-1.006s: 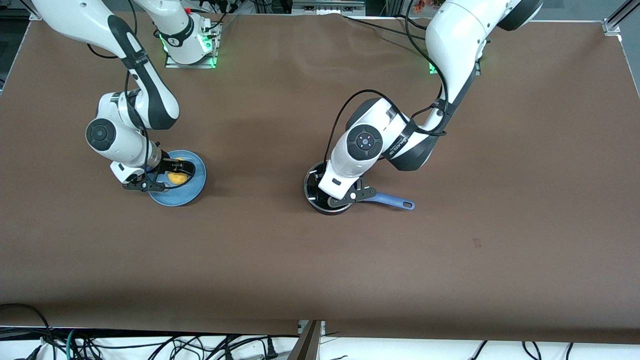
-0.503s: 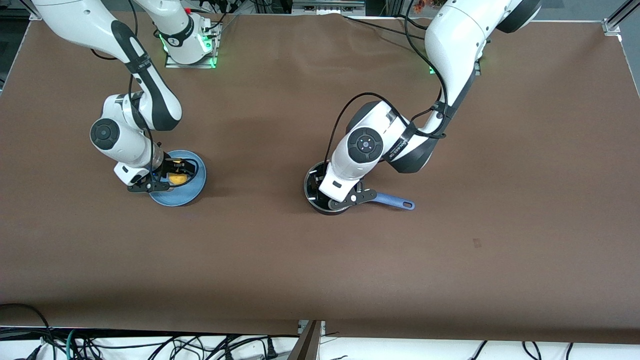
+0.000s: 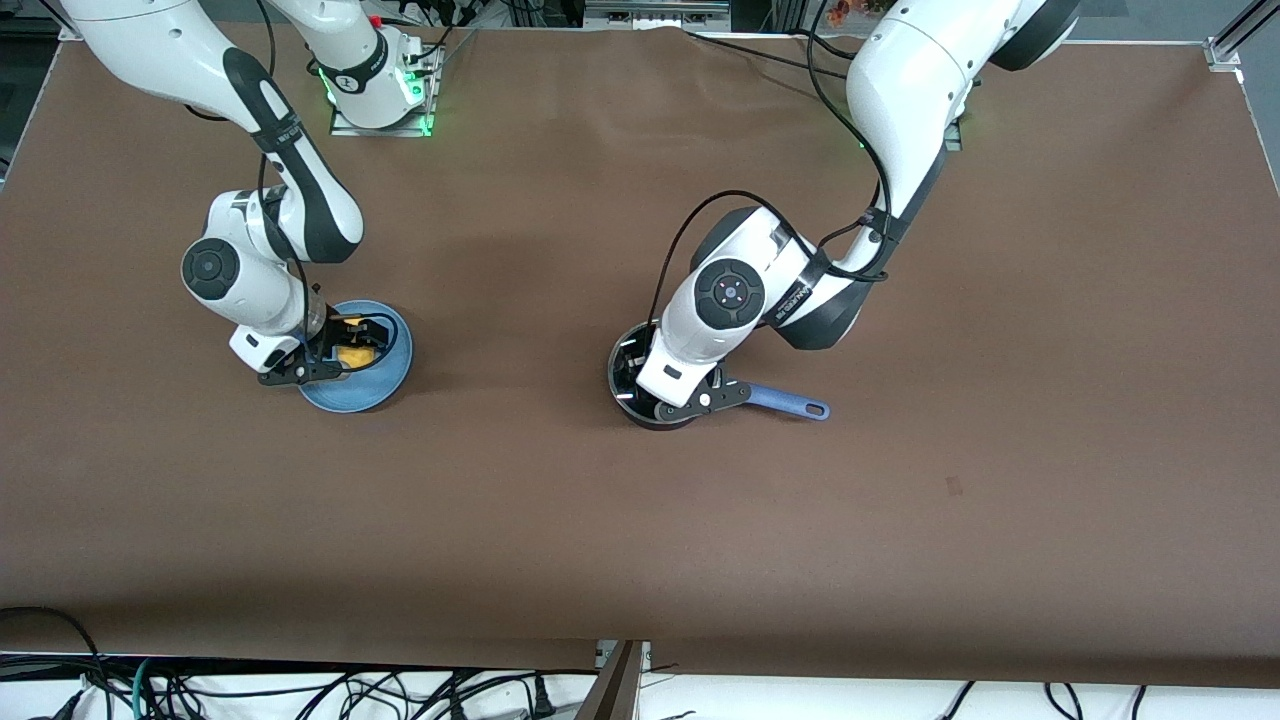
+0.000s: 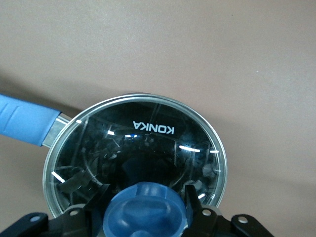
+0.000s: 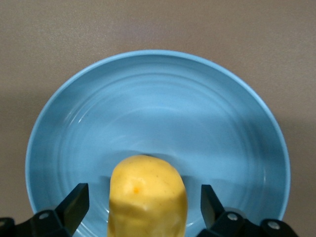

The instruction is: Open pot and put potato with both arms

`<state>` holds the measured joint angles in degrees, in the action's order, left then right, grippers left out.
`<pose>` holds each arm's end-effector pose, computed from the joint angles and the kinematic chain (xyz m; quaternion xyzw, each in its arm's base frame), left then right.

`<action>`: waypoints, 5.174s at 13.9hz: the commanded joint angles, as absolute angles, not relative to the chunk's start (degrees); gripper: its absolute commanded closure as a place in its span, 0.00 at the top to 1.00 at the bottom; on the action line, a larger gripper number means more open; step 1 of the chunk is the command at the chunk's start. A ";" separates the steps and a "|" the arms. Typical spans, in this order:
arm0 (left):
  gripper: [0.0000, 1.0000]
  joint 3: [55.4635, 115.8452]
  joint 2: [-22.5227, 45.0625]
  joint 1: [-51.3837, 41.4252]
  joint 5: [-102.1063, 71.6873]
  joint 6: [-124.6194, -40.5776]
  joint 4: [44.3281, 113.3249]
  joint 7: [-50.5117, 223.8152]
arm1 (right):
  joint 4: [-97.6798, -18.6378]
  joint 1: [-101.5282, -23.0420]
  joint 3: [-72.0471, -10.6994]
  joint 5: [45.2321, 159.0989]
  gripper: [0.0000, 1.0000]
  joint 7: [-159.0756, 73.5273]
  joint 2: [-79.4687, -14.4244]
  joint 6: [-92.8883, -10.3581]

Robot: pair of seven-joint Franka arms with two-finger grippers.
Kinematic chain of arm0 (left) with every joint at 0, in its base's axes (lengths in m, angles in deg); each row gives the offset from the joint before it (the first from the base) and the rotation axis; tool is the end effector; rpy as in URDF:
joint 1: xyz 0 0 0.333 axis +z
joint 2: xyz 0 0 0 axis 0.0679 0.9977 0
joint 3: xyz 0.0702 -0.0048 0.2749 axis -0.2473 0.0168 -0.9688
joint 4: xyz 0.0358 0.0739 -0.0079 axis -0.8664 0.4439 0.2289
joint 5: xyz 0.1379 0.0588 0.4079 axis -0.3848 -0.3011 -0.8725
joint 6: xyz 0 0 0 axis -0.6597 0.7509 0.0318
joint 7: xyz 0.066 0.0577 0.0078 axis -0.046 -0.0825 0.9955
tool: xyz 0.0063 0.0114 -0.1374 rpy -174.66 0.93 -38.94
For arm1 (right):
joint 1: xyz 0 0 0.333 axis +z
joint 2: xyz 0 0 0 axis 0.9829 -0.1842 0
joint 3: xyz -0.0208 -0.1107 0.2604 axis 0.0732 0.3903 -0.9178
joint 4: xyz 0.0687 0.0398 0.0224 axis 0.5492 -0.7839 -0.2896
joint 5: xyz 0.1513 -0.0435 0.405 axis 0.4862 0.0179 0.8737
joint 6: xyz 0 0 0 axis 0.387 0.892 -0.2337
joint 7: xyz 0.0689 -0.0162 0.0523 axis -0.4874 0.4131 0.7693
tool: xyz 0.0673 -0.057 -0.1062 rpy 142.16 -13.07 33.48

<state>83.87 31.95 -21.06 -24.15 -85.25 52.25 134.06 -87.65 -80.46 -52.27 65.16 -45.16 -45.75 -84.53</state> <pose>0.6011 -0.4757 0.2138 0.9829 0.1517 -0.0642 0.0820 0.5463 0.0467 0.0923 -0.9979 -0.0585 0.0198 0.0175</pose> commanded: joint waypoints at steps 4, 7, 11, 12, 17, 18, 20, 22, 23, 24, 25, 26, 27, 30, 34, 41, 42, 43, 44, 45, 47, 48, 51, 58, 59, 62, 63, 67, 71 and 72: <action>0.02 83.32 30.92 -21.16 -27.72 -82.26 49.87 134.52 | -88.69 -80.88 -52.36 65.14 0.92 -44.03 -45.10 -84.19; 0.00 83.41 27.85 -20.54 -27.46 -79.52 49.95 133.11 | -88.69 -80.88 -52.36 65.14 0.45 -44.11 -45.10 -84.19; 0.00 83.85 22.93 -16.43 -26.75 -73.20 50.74 125.76 | -87.81 -80.88 -52.36 65.14 0.33 -44.11 -44.32 -83.75; 0.00 83.94 21.96 -14.41 -26.66 -71.54 50.92 122.16 | -87.37 -80.88 -52.45 65.14 0.33 -44.03 -43.70 -83.57; 0.00 83.94 16.08 -1.41 -22.10 -66.07 57.13 100.02 | -76.32 -80.53 -57.88 65.85 0.33 -47.34 -42.55 -69.89; 0.00 83.94 14.23 1.23 -21.66 -66.16 60.03 96.06 | -74.38 -80.35 -60.16 65.76 0.33 -52.50 -42.99 -68.99; 0.00 83.94 10.80 6.33 -21.65 -66.16 65.57 87.54 | -70.69 -77.73 -63.77 65.58 0.33 -63.75 -44.04 -68.81; 0.00 83.94 7.63 11.34 -21.65 -67.55 72.42 80.93 | -65.69 -72.47 -63.87 65.58 0.33 -71.15 -46.58 -68.72; 0.00 83.85 7.01 13.37 -22.00 -69.48 75.24 78.21 | -62.70 -70.44 -63.87 65.58 0.33 -73.97 -48.16 -68.72; 0.00 83.85 6.83 14.95 -22.35 -72.20 77.53 75.74 | -59.63 -68.33 -63.87 65.58 0.34 -76.52 -50.01 -68.72; 0.00 83.77 7.27 16.10 -22.44 -75.01 79.03 74.76 | -56.72 -66.13 -63.87 65.58 0.34 -78.98 -51.77 -68.72; 0.00 83.76 8.14 16.46 -22.62 -77.99 79.74 74.58 | -54.09 -63.94 -63.87 65.41 0.34 -81.53 -53.52 -68.72; 0.00 83.50 9.89 16.38 -22.79 -80.29 79.75 74.58 | -51.80 -61.57 -63.87 65.41 0.34 -84.69 -55.19 -68.72; 0.00 83.15 14.73 17.51 -26.74 -87.58 79.13 74.66 | -44.60 -55.32 -63.61 64.88 0.35 -93.05 -60.64 -69.33; 0.00 83.15 20.70 20.14 -27.97 -93.84 77.48 74.49 | -36.93 -51.27 -63.52 64.36 0.35 -95.79 -67.59 -70.99; 1.00 83.15 25.11 24.72 -27.54 -93.84 73.51 70.45 | -36.92 -47.93 -61.42 62.33 0.36 -95.88 -72.78 -77.94; 1.00 83.15 25.02 24.90 -27.80 -93.84 73.25 70.45 | -36.92 -47.57 -61.15 62.42 0.37 -95.88 -73.05 -78.38; 1.00 83.15 24.85 24.90 -27.98 -93.23 72.64 70.53 | -36.92 -47.22 -61.06 62.33 0.37 -95.80 -73.31 -78.65; 1.00 83.15 24.50 25.16 -27.98 -92.71 72.46 70.62 | -36.92 -47.13 -61.06 62.33 0.37 -95.79 -73.49 -78.65; 1.00 83.15 24.06 25.51 -27.98 -91.92 72.45 70.62 | -36.92 -47.13 -61.06 62.33 0.39 -95.79 -73.75 -78.65; 1.00 83.50 20.91 25.69 -27.98 -87.54 72.37 70.71 | -36.92 -47.13 -60.97 62.24 0.99 -95.71 -73.93 -78.82; 1.00 83.76 18.72 25.60 -27.98 -85.25 72.37 70.71 | -36.92 -47.04 -60.89 61.37 1.00 -95.53 -73.93 -78.91; 1.00 84.11 11.86 25.08 -27.98 -78.92 72.37 70.80 | -36.13 -47.13 -60.88 59.43 1.00 -95.27 -72.71 -78.21; 1.00 85.87 0.86 24.90 -27.98 -64.52 68.34 70.71 | -29.36 -51.42 -60.88 59.61 1.00 -89.76 -66.39 -55.47; 1.00 86.13 0.77 24.90 -27.98 -61.18 66.15 70.71 | -29.36 -53.17 -60.88 59.61 1.00 -86.86 -64.20 -52.66; 1.00 87.89 0.33 24.38 -28.16 -57.02 62.61 70.71 | -29.45 -58.98 -60.88 59.61 1.00 -79.21 -58.66 -40.81; 1.00 87.98 -1.24 22.20 -28.16 -57.28 63.48 70.71 | -29.45 -60.73 -60.88 59.52 1.00 -76.05 -56.90 -36.51; 1.00 80.63 -6.69 11.66 -29.56 -56.75 66.55 71.59 | -29.45 -70.22 -60.71 59.43 1.00 -61.81 -51.71 -26.01; 1.00 69.46 -13.37 3.12 -26.41 -58.86 75.25 74.12 | -29.63 -78.58 -59.66 59.26 1.00 -49.85 -46.52 -21.80; 1.00 67.52 -14.34 1.54 -25.70 -59.30 76.57 75.18 | -29.89 -79.90 -59.65 59.26 1.00 -49.22 -45.03 -21.35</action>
<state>71.91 -9.81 5.07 -27.33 -57.07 70.66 73.15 -28.26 -77.85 -59.32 59.80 -52.04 -48.81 -23.08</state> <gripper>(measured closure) 0.000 0.000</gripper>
